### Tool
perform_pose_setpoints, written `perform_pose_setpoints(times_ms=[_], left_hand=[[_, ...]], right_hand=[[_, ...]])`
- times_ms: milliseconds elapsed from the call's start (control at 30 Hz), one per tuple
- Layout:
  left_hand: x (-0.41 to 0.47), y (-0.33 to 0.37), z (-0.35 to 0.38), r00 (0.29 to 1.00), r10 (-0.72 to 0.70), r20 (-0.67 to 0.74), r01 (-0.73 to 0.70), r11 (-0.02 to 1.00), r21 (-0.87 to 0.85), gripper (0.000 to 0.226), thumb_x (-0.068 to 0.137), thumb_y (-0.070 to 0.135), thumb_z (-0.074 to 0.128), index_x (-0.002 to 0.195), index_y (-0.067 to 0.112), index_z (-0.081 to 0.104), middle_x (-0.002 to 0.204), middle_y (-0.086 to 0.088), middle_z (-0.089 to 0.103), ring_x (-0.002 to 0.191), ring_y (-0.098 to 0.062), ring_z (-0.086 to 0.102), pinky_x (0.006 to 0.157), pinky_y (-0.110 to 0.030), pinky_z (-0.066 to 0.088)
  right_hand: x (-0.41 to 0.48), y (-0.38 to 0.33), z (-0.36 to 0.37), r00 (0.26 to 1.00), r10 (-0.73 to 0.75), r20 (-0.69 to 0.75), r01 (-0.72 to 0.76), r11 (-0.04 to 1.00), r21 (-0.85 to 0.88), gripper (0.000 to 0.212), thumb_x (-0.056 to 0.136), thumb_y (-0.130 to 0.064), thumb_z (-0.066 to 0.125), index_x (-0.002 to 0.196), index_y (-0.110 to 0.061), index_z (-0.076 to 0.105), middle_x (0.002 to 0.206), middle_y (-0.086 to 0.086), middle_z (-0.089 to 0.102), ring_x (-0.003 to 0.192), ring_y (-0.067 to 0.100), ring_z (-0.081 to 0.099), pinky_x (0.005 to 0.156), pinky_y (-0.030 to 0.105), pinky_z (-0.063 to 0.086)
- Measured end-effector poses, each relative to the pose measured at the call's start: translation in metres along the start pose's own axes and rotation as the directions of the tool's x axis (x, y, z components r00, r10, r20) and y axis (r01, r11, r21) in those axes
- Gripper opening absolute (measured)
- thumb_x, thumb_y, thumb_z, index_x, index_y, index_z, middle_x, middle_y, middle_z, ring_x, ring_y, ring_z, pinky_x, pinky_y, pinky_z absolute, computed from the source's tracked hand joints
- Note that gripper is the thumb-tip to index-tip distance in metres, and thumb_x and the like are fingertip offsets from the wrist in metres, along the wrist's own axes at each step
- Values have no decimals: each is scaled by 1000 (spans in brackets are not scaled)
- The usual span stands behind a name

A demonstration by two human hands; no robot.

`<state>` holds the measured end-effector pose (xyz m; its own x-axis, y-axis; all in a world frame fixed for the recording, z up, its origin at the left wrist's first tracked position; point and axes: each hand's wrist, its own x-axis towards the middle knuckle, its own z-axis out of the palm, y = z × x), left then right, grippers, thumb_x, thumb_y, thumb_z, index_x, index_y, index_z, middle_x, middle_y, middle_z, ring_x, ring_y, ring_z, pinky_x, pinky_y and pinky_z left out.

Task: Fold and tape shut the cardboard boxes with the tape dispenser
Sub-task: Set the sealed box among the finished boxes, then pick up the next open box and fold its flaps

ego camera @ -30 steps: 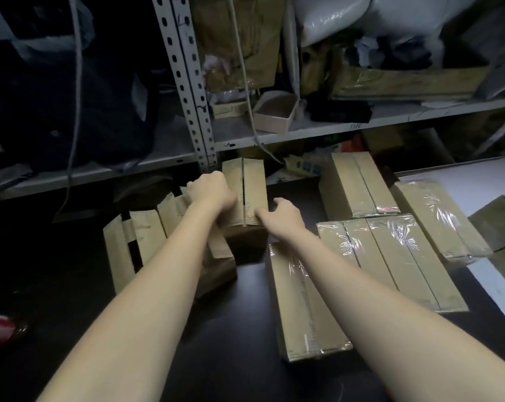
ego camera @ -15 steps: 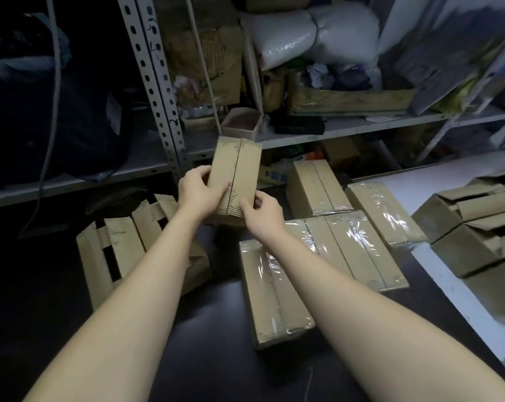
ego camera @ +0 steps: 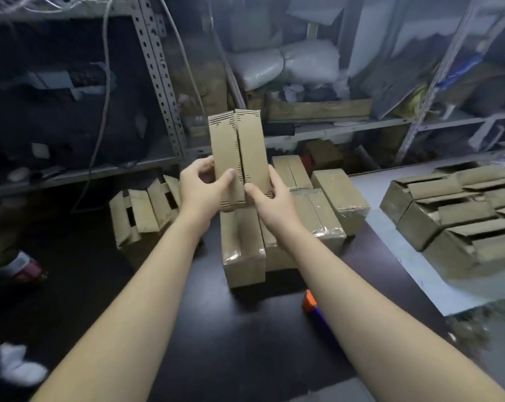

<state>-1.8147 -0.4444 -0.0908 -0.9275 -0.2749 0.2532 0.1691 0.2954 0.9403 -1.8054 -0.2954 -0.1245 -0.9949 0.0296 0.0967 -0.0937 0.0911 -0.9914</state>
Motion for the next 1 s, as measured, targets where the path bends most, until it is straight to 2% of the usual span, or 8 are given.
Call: perform_pose_setpoints(times_ms=[100,167,300,467,567,700,833,1000], left_hand=[[-62,17,-8,999,-35,15,36,996,-81,41,88,16,81,128,16,69,116,4,75,108,-7,70,96,-35,59],[-100,22,-12,998,-69,9,69,991,-116,40,87,13,82,126,13,70,114,1,76,106,-10,72,93,-37,61],[-164,18,-14,993,-119,-5,117,978,-171,37,86,8,82,121,15,71,109,1,77,101,-10,74,84,-33,63],[-203,-14,-24,978,-205,-45,196,968,-158,25,88,18,83,110,25,73,101,1,78,99,-15,73,93,-43,61],[-211,-34,-39,981,-174,-87,173,985,-19,51,85,33,84,131,30,61,129,7,64,119,-10,62,106,-39,52],[-215,-53,-60,976,-214,50,213,977,15,90,84,34,84,155,38,28,154,10,37,139,-7,36,109,-30,33],[-217,-79,-70,957,-280,78,280,960,16,79,85,29,84,149,40,38,134,13,52,128,-10,48,111,-41,45],[-227,-108,-76,927,-366,77,363,930,52,82,79,37,89,144,45,39,133,7,49,123,-16,47,102,-40,47]], right_hand=[[-56,-10,-23,994,-91,65,92,996,-20,78,72,-50,90,139,-31,53,127,-12,68,116,3,65,101,36,57],[-88,-9,-31,995,-91,38,93,993,-74,101,55,-60,97,139,-31,50,128,-9,64,118,4,64,102,33,55],[-142,5,-38,999,-44,-17,37,954,-296,149,44,-58,100,163,-20,19,141,-6,33,139,8,36,112,20,31],[-181,31,-53,998,-53,21,57,926,-374,137,57,-38,99,164,-18,16,141,-5,28,129,7,37,101,10,32],[-194,45,-61,993,-34,113,71,938,-340,131,58,-30,99,163,-20,22,139,-7,33,123,1,42,89,-4,34],[-207,66,-65,969,57,239,32,935,-353,124,64,-31,97,163,-24,22,141,-11,28,131,6,42,92,0,38],[-211,83,-60,956,108,272,-3,933,-359,113,66,-28,95,159,-34,31,140,-15,27,131,5,41,90,-1,40],[-224,103,-49,981,121,155,-88,975,-202,97,69,-16,89,147,-48,42,148,-15,45,136,1,46,99,18,49]])
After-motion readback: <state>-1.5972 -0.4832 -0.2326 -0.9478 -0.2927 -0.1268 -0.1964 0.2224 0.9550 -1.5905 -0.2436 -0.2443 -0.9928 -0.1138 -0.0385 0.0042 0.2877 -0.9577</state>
